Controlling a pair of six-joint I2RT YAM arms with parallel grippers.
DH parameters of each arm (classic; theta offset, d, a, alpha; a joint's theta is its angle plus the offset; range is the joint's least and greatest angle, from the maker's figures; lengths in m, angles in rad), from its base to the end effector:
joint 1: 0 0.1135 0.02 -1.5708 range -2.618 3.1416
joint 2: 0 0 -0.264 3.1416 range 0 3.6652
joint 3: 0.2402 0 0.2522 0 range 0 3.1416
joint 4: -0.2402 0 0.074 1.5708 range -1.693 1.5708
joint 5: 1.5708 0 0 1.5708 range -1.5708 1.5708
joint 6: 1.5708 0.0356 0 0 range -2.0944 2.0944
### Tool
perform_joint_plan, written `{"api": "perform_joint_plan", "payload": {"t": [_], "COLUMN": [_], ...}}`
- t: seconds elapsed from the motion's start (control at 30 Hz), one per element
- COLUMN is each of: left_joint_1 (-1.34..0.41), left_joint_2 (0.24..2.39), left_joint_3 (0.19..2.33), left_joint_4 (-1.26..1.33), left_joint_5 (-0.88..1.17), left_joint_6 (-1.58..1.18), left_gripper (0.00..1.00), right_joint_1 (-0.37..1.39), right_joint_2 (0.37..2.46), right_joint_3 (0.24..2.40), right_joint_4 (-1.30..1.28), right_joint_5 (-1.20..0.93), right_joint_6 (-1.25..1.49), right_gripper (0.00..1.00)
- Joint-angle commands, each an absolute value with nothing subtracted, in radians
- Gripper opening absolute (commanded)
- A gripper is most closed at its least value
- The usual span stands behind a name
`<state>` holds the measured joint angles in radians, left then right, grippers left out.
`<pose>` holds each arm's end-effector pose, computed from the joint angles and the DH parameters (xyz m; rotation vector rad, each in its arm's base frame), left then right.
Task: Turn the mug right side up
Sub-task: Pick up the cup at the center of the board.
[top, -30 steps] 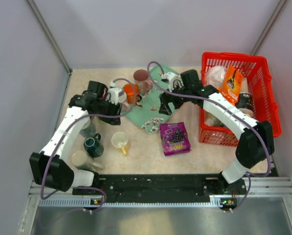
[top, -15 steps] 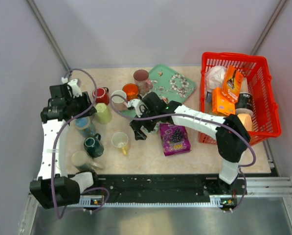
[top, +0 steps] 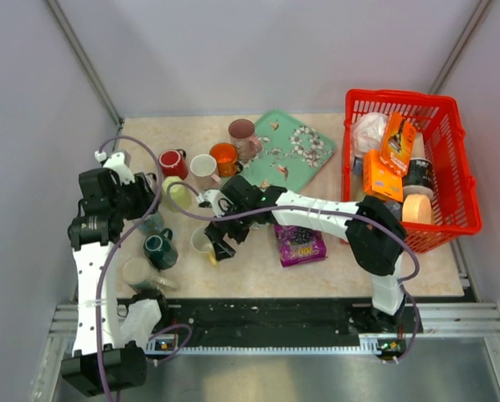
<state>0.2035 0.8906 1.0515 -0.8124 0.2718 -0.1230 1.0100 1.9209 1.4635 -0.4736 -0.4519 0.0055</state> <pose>0.1706 0.0255 0.3515 -0.2107 2.1963 -0.2569 0.2103 0.3640 0.2221 -1.4453 2.2144 0.9543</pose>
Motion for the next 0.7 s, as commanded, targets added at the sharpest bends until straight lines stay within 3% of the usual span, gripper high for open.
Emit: {"api": "perform_joint_plan", "payload": {"t": [0.0, 0.2, 0.67], "left_joint_1": [0.212, 0.212, 0.213], "left_joint_2": [0.877, 0.89, 0.885], "left_joint_3": [1.017, 1.012, 1.008], "left_joint_4": [-0.758, -0.758, -0.759], "left_joint_5": [0.284, 0.301, 0.313], "left_joint_6": [-0.126, -0.133, -0.13], "left_gripper": [0.53, 0.53, 0.53], "right_joint_1": [1.026, 1.045, 1.031], "right_joint_2": [1.971, 2.019, 1.965], "right_joint_3": [1.531, 1.551, 1.532], "right_joint_4": [-0.434, -0.428, -0.486], "right_joint_5": [-0.52, -0.534, -0.161], "right_joint_6": [0.075, 0.112, 0.031], "right_gripper": [0.99, 0.99, 0.98]}}
